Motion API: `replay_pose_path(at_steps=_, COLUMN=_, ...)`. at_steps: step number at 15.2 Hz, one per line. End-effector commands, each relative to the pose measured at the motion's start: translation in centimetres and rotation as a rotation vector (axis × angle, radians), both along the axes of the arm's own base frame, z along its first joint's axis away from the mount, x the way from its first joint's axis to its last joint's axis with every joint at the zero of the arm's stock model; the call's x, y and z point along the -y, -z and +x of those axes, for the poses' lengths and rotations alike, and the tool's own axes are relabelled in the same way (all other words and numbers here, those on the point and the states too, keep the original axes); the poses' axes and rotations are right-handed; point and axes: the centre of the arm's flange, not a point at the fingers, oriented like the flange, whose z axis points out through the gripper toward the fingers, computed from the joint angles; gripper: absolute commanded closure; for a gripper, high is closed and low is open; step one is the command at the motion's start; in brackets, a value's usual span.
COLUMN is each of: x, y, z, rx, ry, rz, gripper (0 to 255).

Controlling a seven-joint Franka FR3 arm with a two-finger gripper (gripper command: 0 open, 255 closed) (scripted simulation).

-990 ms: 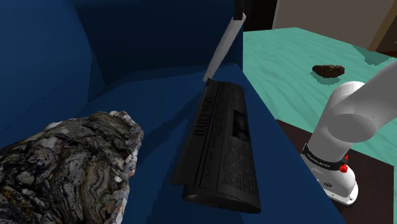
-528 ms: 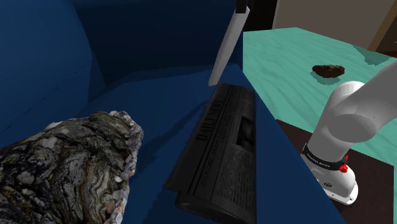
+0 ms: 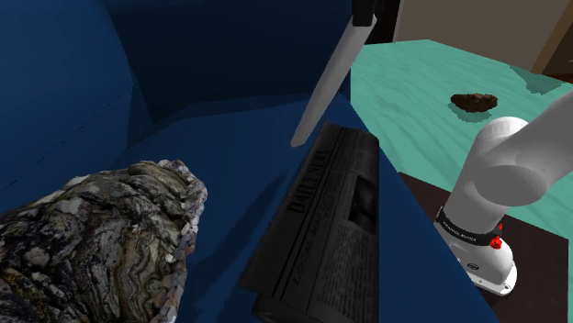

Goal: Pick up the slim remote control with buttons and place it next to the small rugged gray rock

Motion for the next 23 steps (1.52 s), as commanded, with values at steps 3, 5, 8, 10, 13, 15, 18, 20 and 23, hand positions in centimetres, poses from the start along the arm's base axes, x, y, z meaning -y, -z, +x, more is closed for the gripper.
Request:
replay_pose_path(at_steps=3, x=-3.8, y=0.0, z=-3.6, rx=0.000, ry=0.001, rz=0.000, gripper=255)
replay_pose_path(at_steps=5, x=-5.8, y=0.0, z=-5.3, rx=0.000, ry=0.001, rz=0.000, gripper=255)
replay_pose_path(at_steps=8, x=-8.7, y=0.0, z=-7.9, rx=0.000, ry=0.001, rz=0.000, gripper=255)
replay_pose_path(at_steps=10, x=-10.7, y=0.0, z=-9.7, rx=0.000, ry=0.001, rz=0.000, gripper=255)
replay_pose_path(at_steps=13, x=-13.7, y=0.0, z=-12.3, rx=0.000, ry=0.001, rz=0.000, gripper=255)
replay_pose_path(at_steps=15, x=-15.7, y=0.0, z=-14.0, rx=0.000, ry=0.001, rz=0.000, gripper=255)
replay_pose_path(at_steps=18, x=-18.5, y=0.0, z=-16.5, rx=0.000, ry=0.001, rz=0.000, gripper=255)
replay_pose_path(at_steps=20, x=-18.6, y=1.0, z=-16.5, rx=0.000, ry=0.001, rz=0.000, gripper=255)
replay_pose_path(at_steps=23, x=-18.6, y=2.6, z=-16.5, rx=0.000, ry=0.001, rz=0.000, gripper=255)
